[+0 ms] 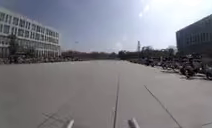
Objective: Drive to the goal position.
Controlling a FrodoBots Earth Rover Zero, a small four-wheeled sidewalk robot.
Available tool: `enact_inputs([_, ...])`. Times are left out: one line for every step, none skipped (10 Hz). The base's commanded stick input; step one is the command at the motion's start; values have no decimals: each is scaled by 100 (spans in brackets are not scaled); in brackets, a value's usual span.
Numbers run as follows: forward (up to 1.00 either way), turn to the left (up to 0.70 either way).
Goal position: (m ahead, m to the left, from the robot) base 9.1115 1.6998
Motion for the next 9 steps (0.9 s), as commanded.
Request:
enact_inputs([100, 0])
enact_inputs([100, 0])
enact_inputs([100, 0])
enact_inputs([100, 0])
enact_inputs([100, 0])
enact_inputs([100, 0])
enact_inputs([100, 0])
enact_inputs([100, 0])
enact_inputs([100, 0])
